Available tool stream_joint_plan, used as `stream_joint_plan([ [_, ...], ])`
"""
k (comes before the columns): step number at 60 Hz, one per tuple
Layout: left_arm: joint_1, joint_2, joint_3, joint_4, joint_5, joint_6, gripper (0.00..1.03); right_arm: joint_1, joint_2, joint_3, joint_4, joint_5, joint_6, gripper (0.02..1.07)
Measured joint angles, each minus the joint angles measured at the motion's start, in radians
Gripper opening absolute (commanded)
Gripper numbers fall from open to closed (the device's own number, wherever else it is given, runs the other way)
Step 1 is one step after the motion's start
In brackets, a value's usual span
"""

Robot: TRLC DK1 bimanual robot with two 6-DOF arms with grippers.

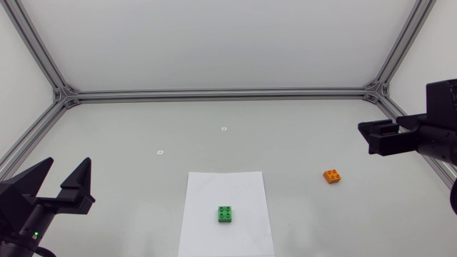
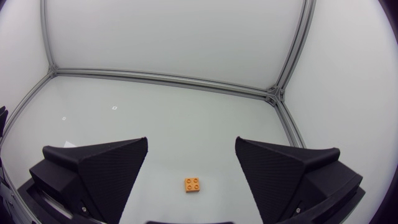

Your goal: Pick up the orange 2x2 brick with the right arm and stack it on top of the green 2x2 brick in the center

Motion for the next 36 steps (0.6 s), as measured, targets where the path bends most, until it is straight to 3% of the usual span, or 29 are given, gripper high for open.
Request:
stream_joint_plan([
  [15,0.000,0.000,0.000,0.000,0.000,0.000,0.99,-0.029,0.251,0.176,-0.248,-0.016,-0.151,1.02],
  [36,0.000,0.000,0.000,0.000,0.000,0.000,0.99,-0.064,0.578,0.287,-0.353,-0.051,-0.216,1.02],
])
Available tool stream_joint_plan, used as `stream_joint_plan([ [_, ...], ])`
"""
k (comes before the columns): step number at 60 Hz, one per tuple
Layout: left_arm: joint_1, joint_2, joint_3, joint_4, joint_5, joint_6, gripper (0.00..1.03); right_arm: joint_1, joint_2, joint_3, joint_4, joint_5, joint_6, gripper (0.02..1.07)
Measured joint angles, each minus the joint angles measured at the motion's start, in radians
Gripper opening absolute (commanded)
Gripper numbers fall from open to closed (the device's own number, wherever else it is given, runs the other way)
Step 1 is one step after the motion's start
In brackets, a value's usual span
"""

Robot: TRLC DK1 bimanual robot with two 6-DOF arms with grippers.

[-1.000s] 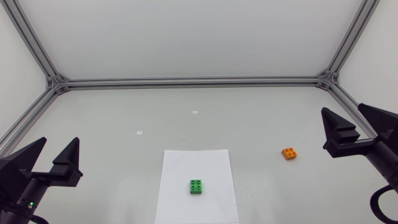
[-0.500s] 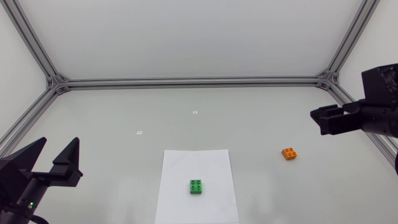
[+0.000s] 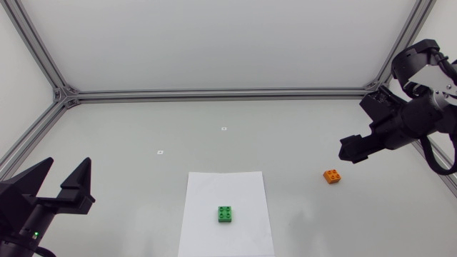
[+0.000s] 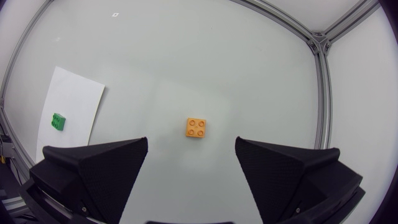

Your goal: Pick up the orange 2x2 brick with the right arm and stack it on top of the green 2x2 brick in the center

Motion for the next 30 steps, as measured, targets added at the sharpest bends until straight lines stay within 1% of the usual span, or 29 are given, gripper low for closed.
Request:
stream_joint_plan([
  [17,0.000,0.000,0.000,0.000,0.000,0.000,0.99,-0.011,0.196,0.019,-0.002,-0.003,-0.003,0.99],
  [30,0.000,0.000,0.000,0.000,0.000,0.000,0.99,-0.033,0.312,0.032,0.046,-0.003,-0.002,0.99],
])
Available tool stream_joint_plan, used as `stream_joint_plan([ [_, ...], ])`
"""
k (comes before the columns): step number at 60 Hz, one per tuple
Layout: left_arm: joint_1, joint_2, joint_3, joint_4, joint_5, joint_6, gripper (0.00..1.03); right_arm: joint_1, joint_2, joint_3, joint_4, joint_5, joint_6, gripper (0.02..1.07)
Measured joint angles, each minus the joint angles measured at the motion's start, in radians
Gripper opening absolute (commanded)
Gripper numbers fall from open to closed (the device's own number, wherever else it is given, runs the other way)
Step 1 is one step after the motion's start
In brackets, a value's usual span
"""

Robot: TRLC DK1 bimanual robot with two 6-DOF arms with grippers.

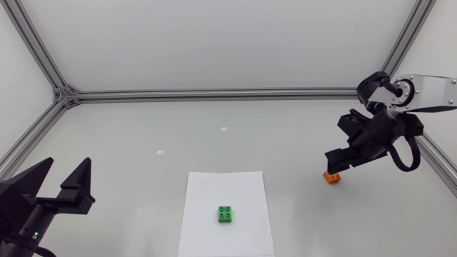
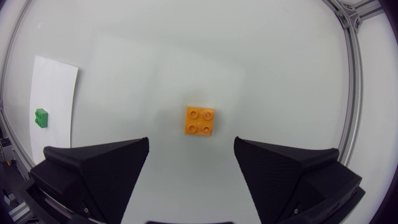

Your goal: Pick up the orange 2x2 brick with the right arm and stack it on top of the green 2x2 brick in the center

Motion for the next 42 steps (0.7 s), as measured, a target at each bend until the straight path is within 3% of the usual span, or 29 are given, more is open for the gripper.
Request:
stream_joint_plan([
  [42,0.000,0.000,0.000,0.000,0.000,0.000,0.99,-0.038,0.213,0.043,0.083,0.000,0.000,0.93],
])
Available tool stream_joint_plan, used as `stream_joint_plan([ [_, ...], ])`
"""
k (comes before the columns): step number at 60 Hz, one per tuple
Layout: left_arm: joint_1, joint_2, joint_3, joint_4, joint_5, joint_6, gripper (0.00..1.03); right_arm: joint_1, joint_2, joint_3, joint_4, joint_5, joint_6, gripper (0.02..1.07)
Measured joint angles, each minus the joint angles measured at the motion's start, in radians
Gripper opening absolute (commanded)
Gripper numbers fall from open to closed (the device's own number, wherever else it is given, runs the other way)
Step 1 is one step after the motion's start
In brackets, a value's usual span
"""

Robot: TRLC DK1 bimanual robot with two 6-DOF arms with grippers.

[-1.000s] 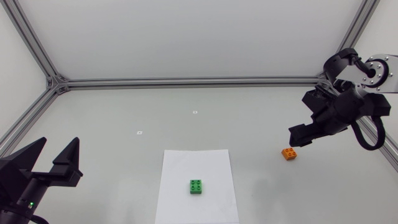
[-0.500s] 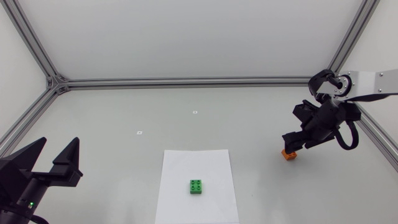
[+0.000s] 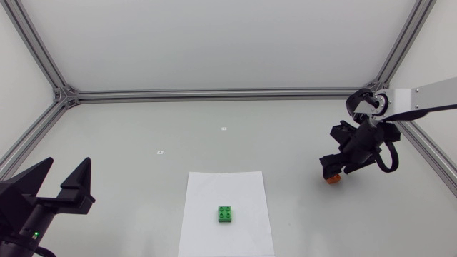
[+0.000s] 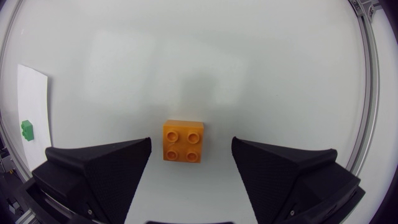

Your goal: Pick up the orange 2x2 brick with the right arm and stack it on top of the green 2x2 brick in the center

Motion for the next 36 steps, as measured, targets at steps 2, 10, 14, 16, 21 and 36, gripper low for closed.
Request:
stream_joint_plan([
  [2,0.000,0.000,0.000,0.000,0.000,0.000,0.99,0.000,0.005,0.000,0.001,0.000,0.000,0.93],
  [10,0.000,0.000,0.000,0.000,0.000,0.000,0.99,0.001,0.014,0.000,0.008,0.000,0.000,0.88],
  [14,0.000,0.000,0.000,0.000,0.000,0.000,0.99,0.001,0.014,0.000,0.013,-0.001,0.000,0.87],
  [16,0.000,0.000,0.000,0.000,0.000,0.000,0.99,0.001,0.014,0.000,0.015,-0.001,0.000,0.87],
  [21,0.000,0.000,0.000,0.000,0.000,0.000,0.99,0.004,0.014,0.000,0.015,-0.004,0.000,0.83],
  [36,0.000,0.000,0.000,0.000,0.000,0.000,0.99,0.028,0.014,-0.003,0.026,-0.014,0.004,0.78],
])
